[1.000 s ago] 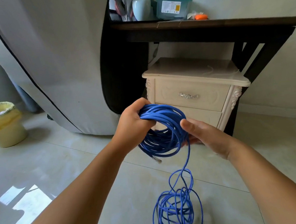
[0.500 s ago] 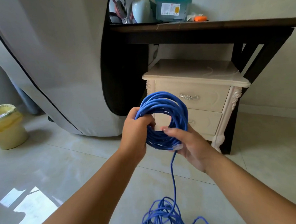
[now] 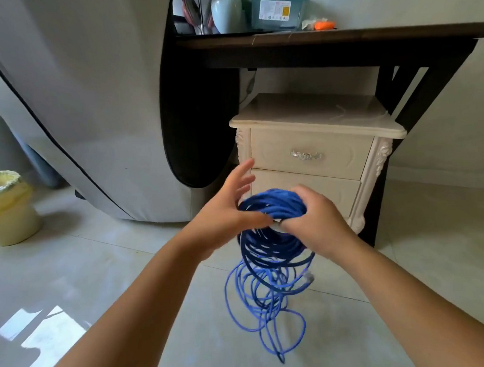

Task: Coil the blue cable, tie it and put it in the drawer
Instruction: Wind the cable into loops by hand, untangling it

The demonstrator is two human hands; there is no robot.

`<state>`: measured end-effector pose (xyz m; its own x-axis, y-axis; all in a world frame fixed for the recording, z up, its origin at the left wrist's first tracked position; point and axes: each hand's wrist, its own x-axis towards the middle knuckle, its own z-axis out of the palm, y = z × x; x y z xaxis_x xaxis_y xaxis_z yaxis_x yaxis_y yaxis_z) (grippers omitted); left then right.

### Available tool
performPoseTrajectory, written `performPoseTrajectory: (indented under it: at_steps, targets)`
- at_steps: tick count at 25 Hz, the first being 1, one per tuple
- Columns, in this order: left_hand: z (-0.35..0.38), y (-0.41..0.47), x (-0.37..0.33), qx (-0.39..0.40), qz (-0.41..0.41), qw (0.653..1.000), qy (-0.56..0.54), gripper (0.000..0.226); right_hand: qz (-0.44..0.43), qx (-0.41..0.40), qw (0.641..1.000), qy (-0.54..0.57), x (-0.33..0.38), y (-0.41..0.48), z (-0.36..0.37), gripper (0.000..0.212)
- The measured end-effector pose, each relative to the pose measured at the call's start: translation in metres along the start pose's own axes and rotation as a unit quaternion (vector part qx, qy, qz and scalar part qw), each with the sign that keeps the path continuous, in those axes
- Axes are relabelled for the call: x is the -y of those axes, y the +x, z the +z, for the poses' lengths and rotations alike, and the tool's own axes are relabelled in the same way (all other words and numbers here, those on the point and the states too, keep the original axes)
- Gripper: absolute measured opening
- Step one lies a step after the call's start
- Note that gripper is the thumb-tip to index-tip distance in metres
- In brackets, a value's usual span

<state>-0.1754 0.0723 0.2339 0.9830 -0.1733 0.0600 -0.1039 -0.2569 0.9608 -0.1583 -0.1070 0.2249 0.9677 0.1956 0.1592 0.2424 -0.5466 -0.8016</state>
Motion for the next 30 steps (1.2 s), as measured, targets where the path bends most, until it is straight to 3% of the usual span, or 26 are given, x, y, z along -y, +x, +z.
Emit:
performPoseTrajectory:
  at_steps: [3, 6, 8, 10, 12, 16, 19, 20, 22, 24, 26, 30]
  targets:
    - [0.01, 0.004, 0.006, 0.009, 0.099, 0.955, 0.281, 0.094, -0.06, 0.049, 0.988, -0.133, 0.01, -0.005, 0.006, 0.025]
    - [0.013, 0.009, 0.01, -0.042, 0.132, 0.933, 0.332, 0.055, -0.09, 0.042, 0.979, -0.179, 0.014, -0.006, 0.005, 0.037]
    - [0.016, 0.01, 0.008, -0.084, 0.136, 0.939, 0.304, 0.031, -0.078, 0.053, 0.99, -0.107, 0.015, -0.004, -0.001, 0.05]
    - [0.019, 0.011, 0.007, -0.112, 0.127, 0.952, 0.254, 0.024, -0.043, 0.097, 0.992, 0.07, 0.013, -0.001, -0.016, 0.066]
    - [0.022, 0.011, 0.005, -0.127, 0.097, 0.97, 0.181, 0.022, -0.004, 0.128, 0.974, 0.189, 0.005, 0.002, -0.031, 0.068]
    - [0.019, 0.015, -0.005, -0.196, 0.039, 0.98, -0.016, 0.022, 0.077, 0.238, 0.936, 0.248, -0.015, -0.001, -0.04, 0.087]
    - [0.013, 0.017, -0.005, -0.245, -0.009, 0.963, -0.111, 0.023, 0.035, 0.321, 0.881, 0.346, -0.017, -0.007, -0.041, 0.105]
    - [0.012, 0.018, -0.004, -0.257, -0.026, 0.957, -0.135, 0.024, 0.028, 0.329, 0.878, 0.346, -0.015, -0.01, -0.04, 0.114]
    - [0.009, 0.019, -0.002, -0.262, -0.048, 0.946, -0.185, 0.025, 0.022, 0.298, 0.909, 0.29, -0.011, -0.015, -0.026, 0.127]
    - [0.01, 0.017, -0.003, -0.248, -0.056, 0.946, -0.201, 0.022, 0.029, 0.218, 0.949, 0.226, -0.006, -0.016, -0.007, 0.126]
    - [0.011, 0.014, -0.002, -0.226, -0.057, 0.951, -0.202, 0.017, 0.053, 0.147, 0.957, 0.244, -0.003, -0.008, 0.002, 0.117]
    - [0.008, 0.013, 0.004, -0.164, -0.065, 0.959, -0.22, 0.019, 0.093, 0.091, 0.921, 0.368, -0.001, 0.006, 0.004, 0.05]
